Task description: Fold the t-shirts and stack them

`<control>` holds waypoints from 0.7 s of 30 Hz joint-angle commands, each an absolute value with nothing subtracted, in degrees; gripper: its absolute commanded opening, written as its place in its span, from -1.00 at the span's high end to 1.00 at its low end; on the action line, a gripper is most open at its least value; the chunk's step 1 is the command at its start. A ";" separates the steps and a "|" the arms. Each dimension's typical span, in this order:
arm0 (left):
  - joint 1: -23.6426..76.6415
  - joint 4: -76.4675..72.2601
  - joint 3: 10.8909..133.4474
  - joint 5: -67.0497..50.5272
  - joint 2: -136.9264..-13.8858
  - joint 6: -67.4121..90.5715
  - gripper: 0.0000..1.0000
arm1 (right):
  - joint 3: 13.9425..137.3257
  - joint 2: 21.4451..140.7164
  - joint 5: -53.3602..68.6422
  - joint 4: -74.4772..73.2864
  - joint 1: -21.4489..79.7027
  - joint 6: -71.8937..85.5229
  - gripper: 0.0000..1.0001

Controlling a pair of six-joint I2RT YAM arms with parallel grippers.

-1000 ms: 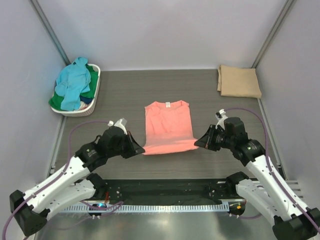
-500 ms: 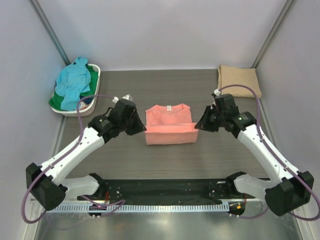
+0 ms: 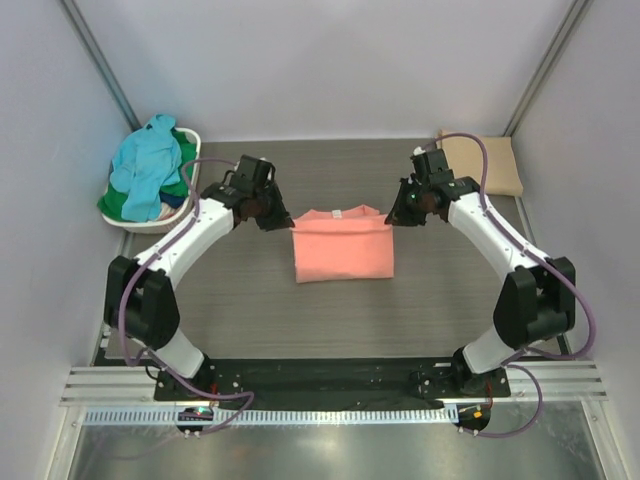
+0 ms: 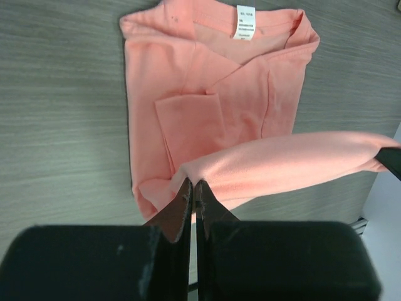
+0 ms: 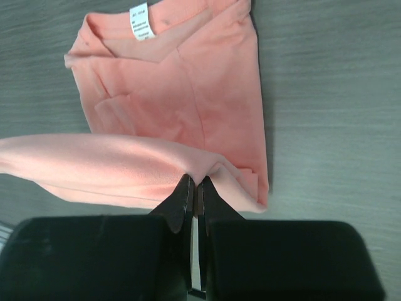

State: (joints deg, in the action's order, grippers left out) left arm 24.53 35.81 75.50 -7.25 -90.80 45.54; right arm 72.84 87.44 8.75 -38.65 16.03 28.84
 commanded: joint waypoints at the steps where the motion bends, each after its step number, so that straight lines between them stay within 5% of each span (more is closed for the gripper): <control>1: 21.54 35.16 78.75 -7.82 -93.68 41.92 0.99 | 78.82 91.22 6.59 -36.48 13.80 25.93 0.98; 21: 16.53 36.12 91.23 -10.81 -113.37 38.41 1.00 | 94.65 112.14 10.63 -34.80 12.75 24.87 0.98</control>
